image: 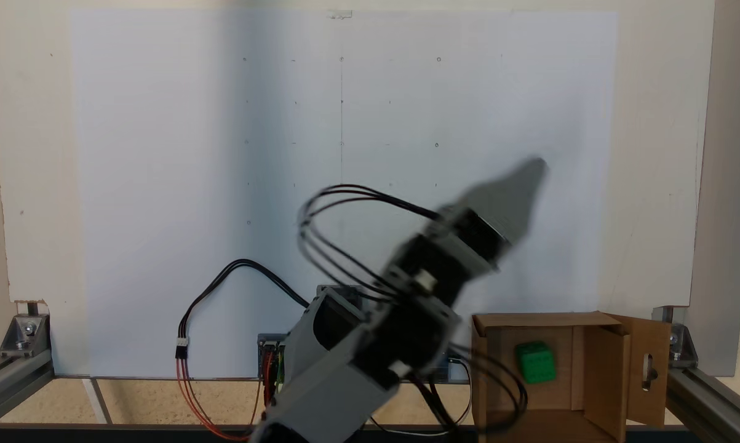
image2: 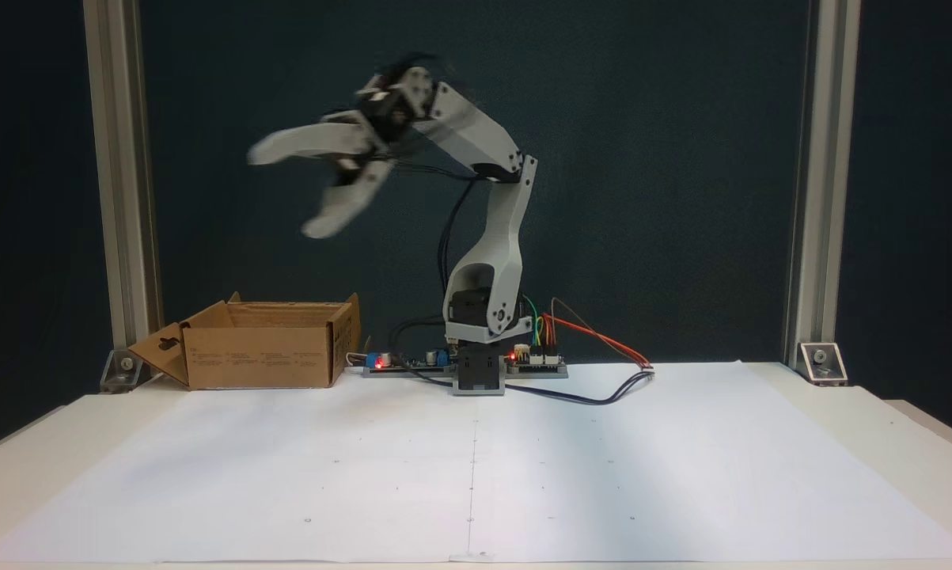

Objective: Grasp a green dice and put it in the bin.

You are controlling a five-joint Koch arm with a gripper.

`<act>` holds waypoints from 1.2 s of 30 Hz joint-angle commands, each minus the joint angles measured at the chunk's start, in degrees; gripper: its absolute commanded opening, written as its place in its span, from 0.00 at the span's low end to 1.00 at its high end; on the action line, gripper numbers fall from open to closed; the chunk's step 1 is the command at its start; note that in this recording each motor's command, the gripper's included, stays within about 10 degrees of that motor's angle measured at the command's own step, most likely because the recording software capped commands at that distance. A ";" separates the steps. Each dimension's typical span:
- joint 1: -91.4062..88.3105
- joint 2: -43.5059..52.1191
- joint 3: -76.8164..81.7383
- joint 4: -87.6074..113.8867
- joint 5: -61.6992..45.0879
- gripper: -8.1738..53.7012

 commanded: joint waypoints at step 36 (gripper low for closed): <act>-31.90 25.22 74.53 -85.23 1.67 0.83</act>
